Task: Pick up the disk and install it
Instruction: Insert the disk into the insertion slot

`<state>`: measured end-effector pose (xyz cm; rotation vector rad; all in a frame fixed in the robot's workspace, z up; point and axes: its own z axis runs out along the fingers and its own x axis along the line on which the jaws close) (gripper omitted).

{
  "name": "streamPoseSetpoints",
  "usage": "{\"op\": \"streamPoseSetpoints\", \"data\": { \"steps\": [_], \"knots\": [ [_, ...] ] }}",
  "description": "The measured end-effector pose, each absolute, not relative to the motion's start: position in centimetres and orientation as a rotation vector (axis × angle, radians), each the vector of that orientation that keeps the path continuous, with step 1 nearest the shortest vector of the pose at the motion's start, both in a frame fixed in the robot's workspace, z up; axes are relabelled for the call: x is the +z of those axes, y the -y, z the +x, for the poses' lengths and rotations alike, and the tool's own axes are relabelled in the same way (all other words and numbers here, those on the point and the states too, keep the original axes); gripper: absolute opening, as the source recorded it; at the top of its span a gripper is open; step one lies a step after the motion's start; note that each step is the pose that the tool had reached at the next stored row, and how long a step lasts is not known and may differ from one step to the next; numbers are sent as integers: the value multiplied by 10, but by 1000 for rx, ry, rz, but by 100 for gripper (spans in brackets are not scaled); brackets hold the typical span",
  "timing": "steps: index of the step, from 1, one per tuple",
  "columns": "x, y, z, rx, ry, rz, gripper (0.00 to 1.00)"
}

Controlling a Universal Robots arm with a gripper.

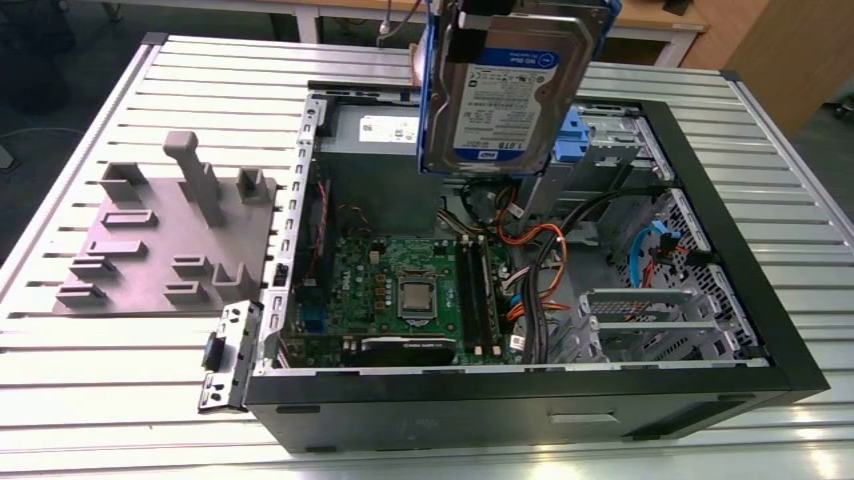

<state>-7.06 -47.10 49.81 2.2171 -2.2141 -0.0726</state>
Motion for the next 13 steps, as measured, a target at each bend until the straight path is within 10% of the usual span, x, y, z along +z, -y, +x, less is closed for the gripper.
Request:
{"op": "streamPoseSetpoints", "data": {
  "steps": [13],
  "knots": [
    [495,477,-61,-73,2214,2217,37]
  ]
}}
